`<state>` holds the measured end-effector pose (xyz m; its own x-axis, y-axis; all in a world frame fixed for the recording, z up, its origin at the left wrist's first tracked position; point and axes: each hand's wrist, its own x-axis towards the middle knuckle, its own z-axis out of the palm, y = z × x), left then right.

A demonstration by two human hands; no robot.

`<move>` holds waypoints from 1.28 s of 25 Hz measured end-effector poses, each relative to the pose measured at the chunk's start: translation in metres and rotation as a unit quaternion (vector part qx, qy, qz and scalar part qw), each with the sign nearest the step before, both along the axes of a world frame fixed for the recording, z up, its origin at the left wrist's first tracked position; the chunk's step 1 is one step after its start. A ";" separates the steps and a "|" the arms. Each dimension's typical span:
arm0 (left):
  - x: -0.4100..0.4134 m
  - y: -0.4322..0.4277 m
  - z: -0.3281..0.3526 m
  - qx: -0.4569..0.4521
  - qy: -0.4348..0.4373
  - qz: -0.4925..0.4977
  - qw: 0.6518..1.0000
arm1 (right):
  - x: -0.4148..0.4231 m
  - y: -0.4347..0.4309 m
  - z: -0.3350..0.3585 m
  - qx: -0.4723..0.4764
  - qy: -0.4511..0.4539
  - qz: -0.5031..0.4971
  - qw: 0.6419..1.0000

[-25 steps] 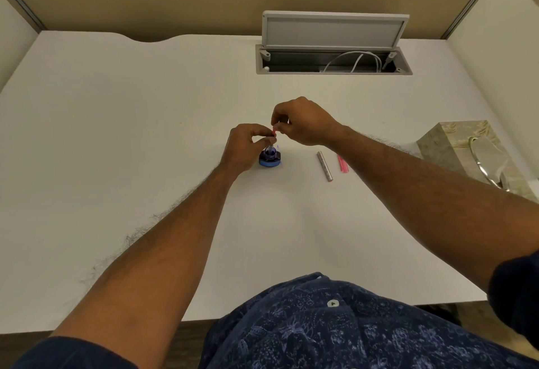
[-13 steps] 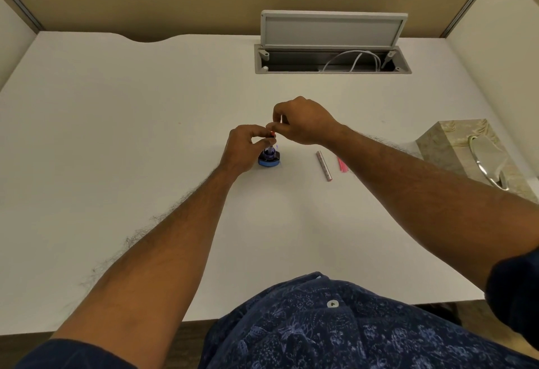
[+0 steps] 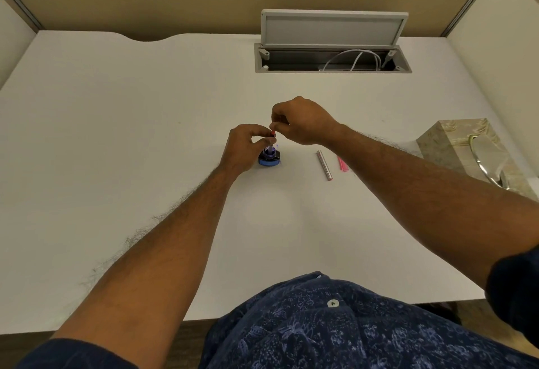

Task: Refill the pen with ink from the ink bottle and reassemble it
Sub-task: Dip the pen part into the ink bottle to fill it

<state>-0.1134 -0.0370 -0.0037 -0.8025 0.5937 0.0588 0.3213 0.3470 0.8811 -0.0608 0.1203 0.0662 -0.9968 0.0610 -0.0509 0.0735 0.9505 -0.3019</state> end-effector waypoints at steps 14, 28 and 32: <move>0.000 -0.001 0.004 -0.004 -0.003 0.001 1.000 | 0.001 0.004 0.006 -0.030 -0.017 0.028 0.999; 0.002 0.000 0.004 -0.007 -0.008 -0.001 1.000 | -0.001 -0.001 0.006 0.046 -0.006 0.015 0.999; 0.000 -0.002 0.006 -0.002 -0.007 -0.003 1.000 | 0.001 -0.001 0.007 -0.007 -0.011 0.018 1.000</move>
<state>-0.1133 -0.0386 0.0019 -0.7992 0.5994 0.0444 0.3106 0.3485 0.8843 -0.0599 0.1197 0.0734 -0.9969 0.0251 -0.0741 0.0472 0.9486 -0.3130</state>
